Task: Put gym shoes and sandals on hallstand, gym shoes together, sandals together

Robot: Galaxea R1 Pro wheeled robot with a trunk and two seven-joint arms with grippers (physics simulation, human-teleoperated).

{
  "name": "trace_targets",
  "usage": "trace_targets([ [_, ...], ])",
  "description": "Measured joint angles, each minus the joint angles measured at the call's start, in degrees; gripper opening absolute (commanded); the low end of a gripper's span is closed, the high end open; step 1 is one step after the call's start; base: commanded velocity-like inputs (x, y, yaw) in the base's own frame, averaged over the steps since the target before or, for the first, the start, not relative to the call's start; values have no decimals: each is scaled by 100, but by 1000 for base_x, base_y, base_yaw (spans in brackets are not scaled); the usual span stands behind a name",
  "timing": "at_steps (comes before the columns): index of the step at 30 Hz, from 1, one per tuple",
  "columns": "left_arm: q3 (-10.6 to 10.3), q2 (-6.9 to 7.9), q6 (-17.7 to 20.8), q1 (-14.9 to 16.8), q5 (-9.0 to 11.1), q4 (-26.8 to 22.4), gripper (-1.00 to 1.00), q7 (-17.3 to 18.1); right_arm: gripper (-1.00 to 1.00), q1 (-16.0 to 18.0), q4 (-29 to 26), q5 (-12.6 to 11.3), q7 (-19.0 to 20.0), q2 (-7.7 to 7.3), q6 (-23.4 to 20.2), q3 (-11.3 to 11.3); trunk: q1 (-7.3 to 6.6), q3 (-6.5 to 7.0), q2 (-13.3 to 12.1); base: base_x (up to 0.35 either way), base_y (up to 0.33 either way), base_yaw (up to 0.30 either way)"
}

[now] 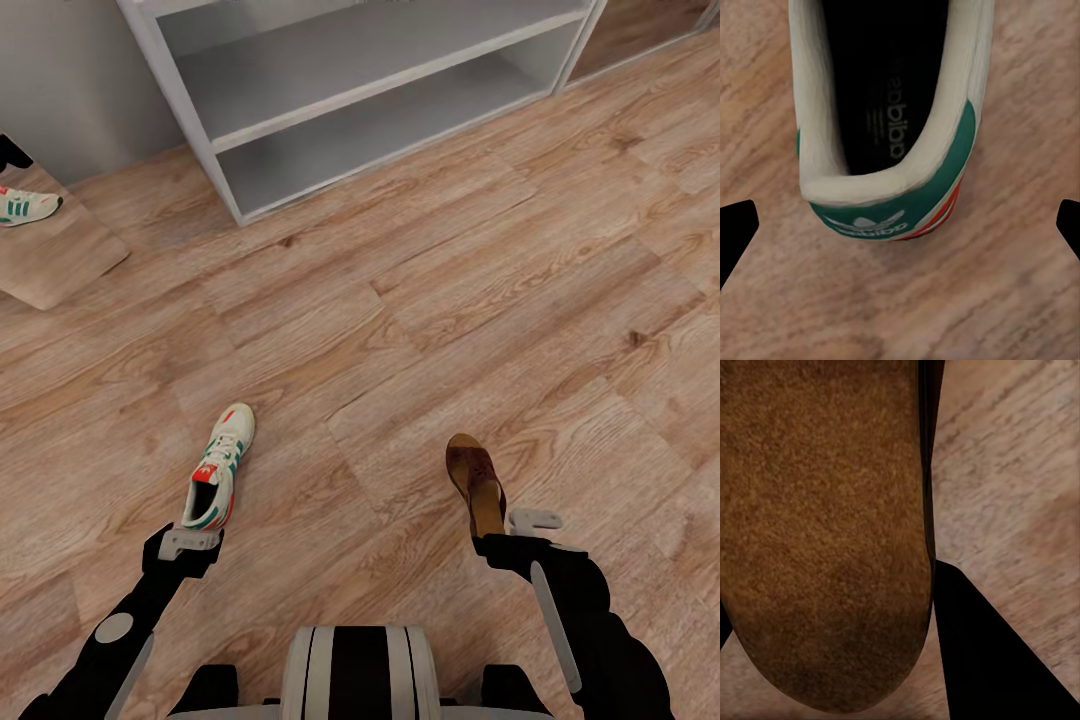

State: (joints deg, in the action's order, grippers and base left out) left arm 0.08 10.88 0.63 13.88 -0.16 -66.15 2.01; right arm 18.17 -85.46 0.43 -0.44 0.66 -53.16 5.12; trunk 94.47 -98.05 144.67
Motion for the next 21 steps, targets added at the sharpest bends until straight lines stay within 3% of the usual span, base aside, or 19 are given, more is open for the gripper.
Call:
trace_targets([
  [5, 0, 0, 1, 0, 0, 0, 100, 0, -100, 0, 0, 0, 0, 0, 0, 0, 0, -12, 0, 0, 0, 3],
  [10, 0, 0, 1, 0, 0, 0, 100, 0, -100, 0, -1, 1, 0, 0, 0, 0, 13, -160, 6, 0, 0, 33],
  [21, 0, -2, 1, 0, 0, 0, 100, 0, -100, 0, -91, -12, 11, 10, 225, -18, 13, -174, 7, 0, 0, 3],
])
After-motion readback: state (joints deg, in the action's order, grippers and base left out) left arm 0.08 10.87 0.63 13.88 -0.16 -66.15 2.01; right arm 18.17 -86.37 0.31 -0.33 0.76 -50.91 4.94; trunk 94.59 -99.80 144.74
